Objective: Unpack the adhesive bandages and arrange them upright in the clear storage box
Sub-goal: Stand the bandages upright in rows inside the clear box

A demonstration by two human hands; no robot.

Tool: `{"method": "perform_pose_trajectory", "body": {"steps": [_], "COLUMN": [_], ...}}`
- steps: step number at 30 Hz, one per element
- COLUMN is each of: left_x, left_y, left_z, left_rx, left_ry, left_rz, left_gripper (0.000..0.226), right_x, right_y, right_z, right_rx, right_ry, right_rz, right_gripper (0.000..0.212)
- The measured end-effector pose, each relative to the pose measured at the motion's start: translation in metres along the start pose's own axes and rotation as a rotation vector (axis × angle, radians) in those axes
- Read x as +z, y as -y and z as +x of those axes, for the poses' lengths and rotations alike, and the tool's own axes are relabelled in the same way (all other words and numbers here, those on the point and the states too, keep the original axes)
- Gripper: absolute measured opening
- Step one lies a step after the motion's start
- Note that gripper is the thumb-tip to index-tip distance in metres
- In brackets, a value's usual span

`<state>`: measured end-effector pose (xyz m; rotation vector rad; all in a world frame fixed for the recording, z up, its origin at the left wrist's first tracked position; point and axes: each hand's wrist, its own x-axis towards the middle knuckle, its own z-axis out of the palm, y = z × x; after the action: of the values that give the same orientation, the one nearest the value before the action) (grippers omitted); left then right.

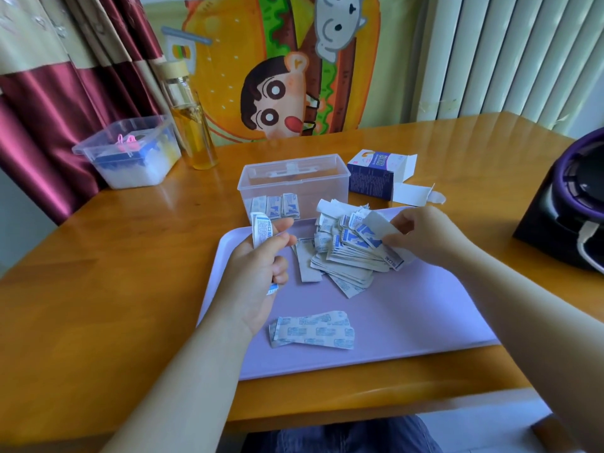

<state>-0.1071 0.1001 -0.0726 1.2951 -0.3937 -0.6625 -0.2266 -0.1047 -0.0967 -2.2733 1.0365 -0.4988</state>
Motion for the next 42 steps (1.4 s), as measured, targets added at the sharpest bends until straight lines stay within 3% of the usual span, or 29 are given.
{"method": "perform_pose_trajectory", "body": {"steps": [4,7,9,12,15,19,24,27,31,34,38,42], "left_x": [-0.001,0.003,0.010,0.020,0.018,0.008,0.006,0.000,-0.017,-0.026,-0.032,-0.031], "left_y": [0.001,0.003,0.005,0.008,0.011,0.015,0.018,0.018,0.016,0.012,0.002,-0.002], "left_z": [0.000,-0.004,-0.011,-0.019,-0.020,-0.023,-0.019,-0.015,-0.014,-0.015,-0.009,-0.008], "left_rx": [-0.025,-0.044,-0.044,0.001,0.058,0.046,0.072,0.065,0.035,0.027,0.045,0.026], "left_ry": [0.005,0.077,0.195,0.276,0.255,0.277,0.170,0.114,0.121,0.124,-0.077,-0.055], "left_rz": [-0.020,0.006,0.015,0.018,0.062,0.162,0.119,0.163,0.288,0.388,0.140,0.069], "left_gripper": [0.021,0.014,0.009,0.019,0.028,0.039,0.027,0.020,0.017,0.012,0.010,0.011], "right_x": [-0.015,-0.019,-0.010,0.015,0.033,0.037,0.036,0.028,0.022,0.027,0.040,0.040], "right_y": [0.000,0.016,0.034,0.053,0.054,0.053,0.053,0.052,0.051,0.050,0.051,0.048], "right_z": [-0.006,-0.021,-0.038,-0.064,-0.072,-0.070,-0.070,-0.071,-0.074,-0.074,-0.085,-0.080], "right_rx": [0.092,0.016,-0.177,-0.555,-0.691,-0.706,-0.721,-0.676,-0.352,-0.250,-0.269,-0.278], "right_ry": [-0.037,-0.070,-0.134,-0.270,-0.351,-0.404,-0.306,-0.091,0.310,0.300,0.354,0.158], "right_rz": [0.328,0.524,0.462,0.212,0.114,0.146,0.120,0.167,0.476,0.493,0.293,0.115], "right_gripper": [0.011,0.013,0.019,0.024,0.016,0.018,0.016,0.023,0.030,0.011,0.009,0.012]}}
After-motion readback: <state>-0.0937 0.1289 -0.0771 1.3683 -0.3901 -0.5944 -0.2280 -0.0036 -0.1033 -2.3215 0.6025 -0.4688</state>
